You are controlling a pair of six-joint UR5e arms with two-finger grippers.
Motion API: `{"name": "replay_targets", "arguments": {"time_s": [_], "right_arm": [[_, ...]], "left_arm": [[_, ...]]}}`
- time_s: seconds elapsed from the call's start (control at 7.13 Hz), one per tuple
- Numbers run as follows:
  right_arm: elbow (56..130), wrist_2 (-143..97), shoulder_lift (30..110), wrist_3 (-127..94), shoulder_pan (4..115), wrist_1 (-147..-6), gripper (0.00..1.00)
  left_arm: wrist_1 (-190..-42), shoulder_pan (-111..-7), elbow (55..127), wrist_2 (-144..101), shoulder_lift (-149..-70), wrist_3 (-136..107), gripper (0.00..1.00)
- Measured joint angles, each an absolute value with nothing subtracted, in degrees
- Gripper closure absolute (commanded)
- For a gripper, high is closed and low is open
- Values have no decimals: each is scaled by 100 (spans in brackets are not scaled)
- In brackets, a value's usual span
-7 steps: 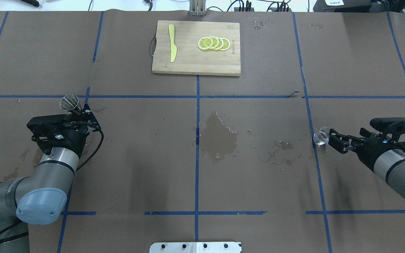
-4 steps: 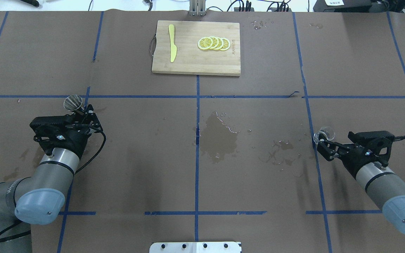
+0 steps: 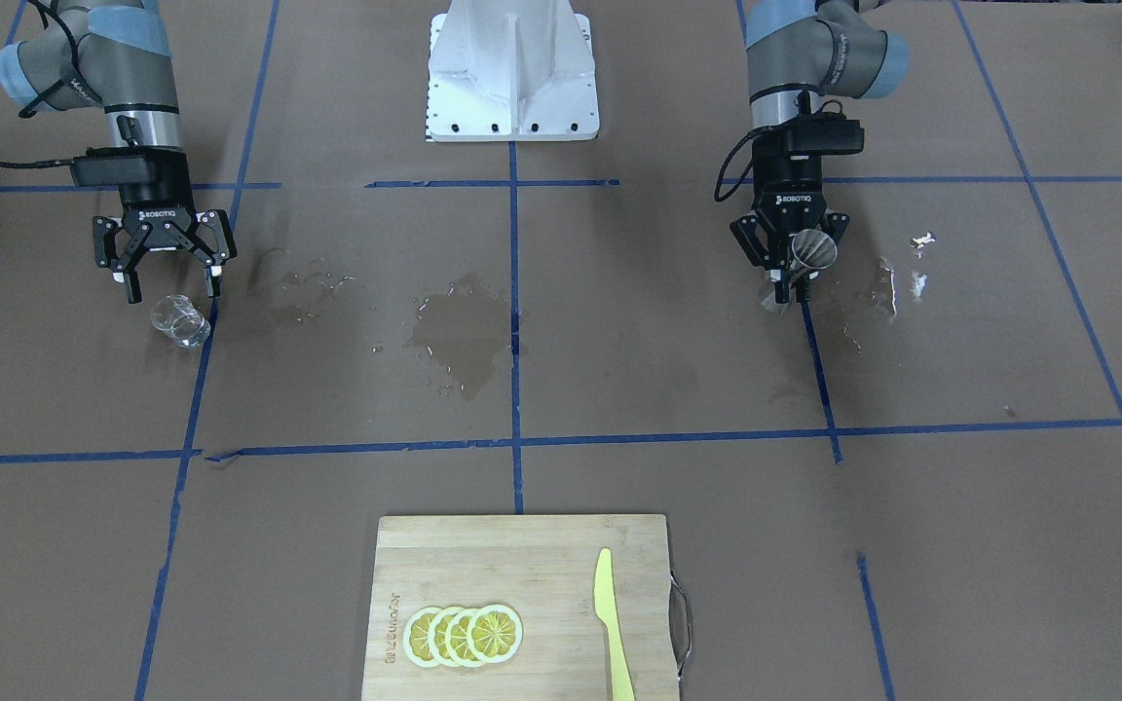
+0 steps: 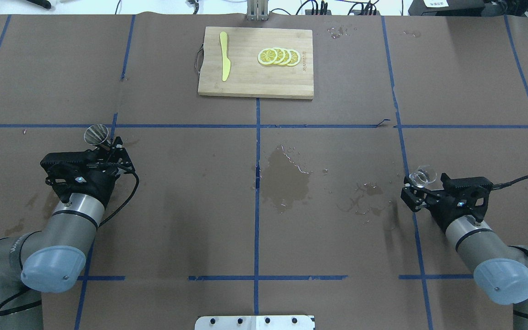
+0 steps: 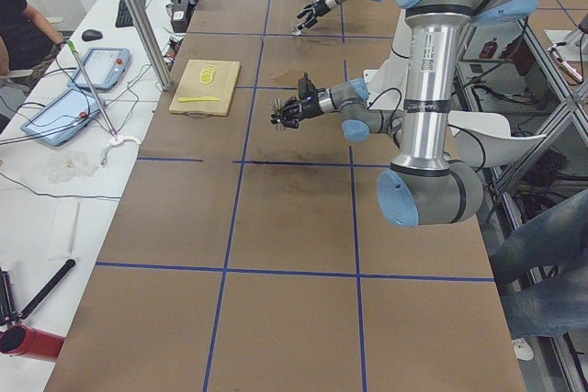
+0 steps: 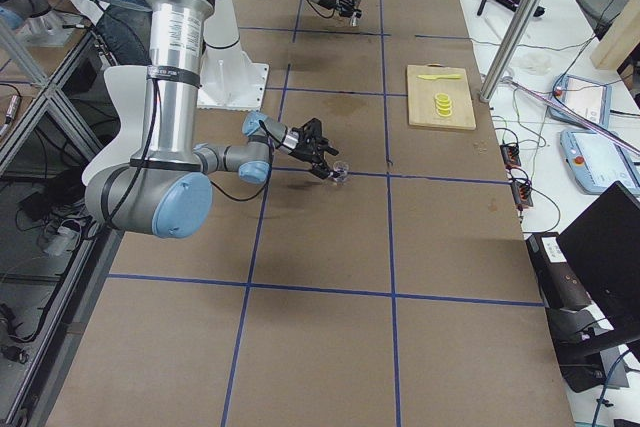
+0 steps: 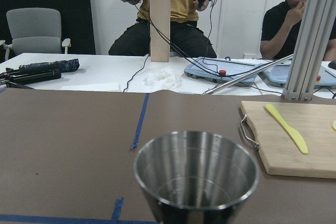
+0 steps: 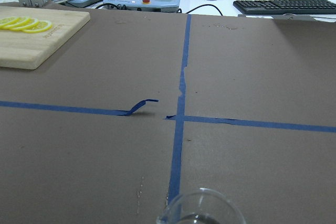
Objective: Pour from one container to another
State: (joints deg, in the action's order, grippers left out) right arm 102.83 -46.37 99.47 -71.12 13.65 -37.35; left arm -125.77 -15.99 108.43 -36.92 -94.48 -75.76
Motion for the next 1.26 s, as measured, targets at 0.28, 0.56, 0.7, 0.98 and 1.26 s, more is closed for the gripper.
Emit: {"name": "replay_targets", "arguments": {"time_s": [0.28,0.56,0.7,0.98,1.26], "right_arm": [[9985,-4502,9746,-7087,1363,-3731,0],[9756,-4368,9577,-7009,1371,-3725,1],[9702,-4341,9523,-6979,1381,-3721,2],[9656,-4334,9496,-6965,1403,-3720,6],[9612,-4333,9490,-6963,1440,-3720,20]], "left_arm": [[-12577,-1607,10823,-3694,-9450,-7576,100],[-12577,-1614,10808,-3697,-9448,-7576,100],[-12577,-1616,10805,-3694,-9448,-7576,100],[-12577,-1617,10793,-3692,-9448,-7576,100],[-12577,-1623,10783,-3691,-9448,-7580,100]]}}
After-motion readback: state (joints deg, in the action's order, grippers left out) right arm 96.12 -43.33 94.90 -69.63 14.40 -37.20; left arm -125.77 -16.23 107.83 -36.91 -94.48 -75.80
